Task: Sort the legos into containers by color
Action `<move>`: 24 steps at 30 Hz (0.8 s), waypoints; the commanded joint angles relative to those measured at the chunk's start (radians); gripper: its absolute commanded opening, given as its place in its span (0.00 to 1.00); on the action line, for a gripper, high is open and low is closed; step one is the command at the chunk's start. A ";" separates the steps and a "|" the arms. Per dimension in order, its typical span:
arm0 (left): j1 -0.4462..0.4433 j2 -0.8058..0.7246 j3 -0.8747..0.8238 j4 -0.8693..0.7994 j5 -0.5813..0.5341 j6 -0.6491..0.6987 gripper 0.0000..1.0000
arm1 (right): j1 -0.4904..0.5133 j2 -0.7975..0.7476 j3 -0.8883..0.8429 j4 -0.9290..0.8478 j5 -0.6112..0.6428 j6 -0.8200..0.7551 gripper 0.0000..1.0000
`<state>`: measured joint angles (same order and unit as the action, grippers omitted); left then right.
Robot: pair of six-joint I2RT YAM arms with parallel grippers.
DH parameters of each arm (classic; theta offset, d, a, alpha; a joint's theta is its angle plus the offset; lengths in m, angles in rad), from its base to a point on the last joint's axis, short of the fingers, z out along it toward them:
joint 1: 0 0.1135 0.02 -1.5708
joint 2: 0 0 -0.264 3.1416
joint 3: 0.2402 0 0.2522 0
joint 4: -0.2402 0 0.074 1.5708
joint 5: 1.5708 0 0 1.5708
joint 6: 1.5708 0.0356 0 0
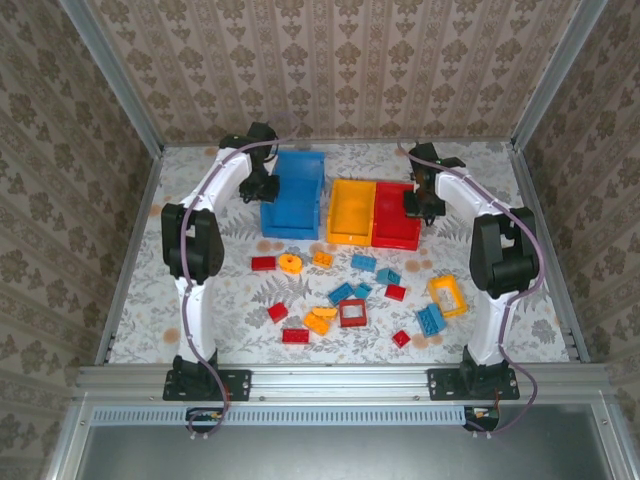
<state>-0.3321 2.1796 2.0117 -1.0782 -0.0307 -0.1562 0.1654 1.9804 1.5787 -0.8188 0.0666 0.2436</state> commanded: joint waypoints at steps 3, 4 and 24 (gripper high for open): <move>-0.007 0.025 0.002 -0.053 -0.016 0.001 0.09 | 0.018 0.063 0.072 -0.042 0.030 -0.044 0.13; -0.006 0.025 0.005 -0.057 -0.016 -0.009 0.12 | 0.019 0.062 0.072 -0.043 0.033 -0.043 0.17; -0.040 -0.472 -0.333 -0.003 -0.012 -0.646 0.69 | 0.065 -0.282 -0.022 -0.015 0.027 0.176 0.62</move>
<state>-0.3481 1.8313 1.7882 -1.0714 -0.0345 -0.5663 0.1982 1.8030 1.6157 -0.8303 0.1013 0.3683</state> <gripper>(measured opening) 0.688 0.619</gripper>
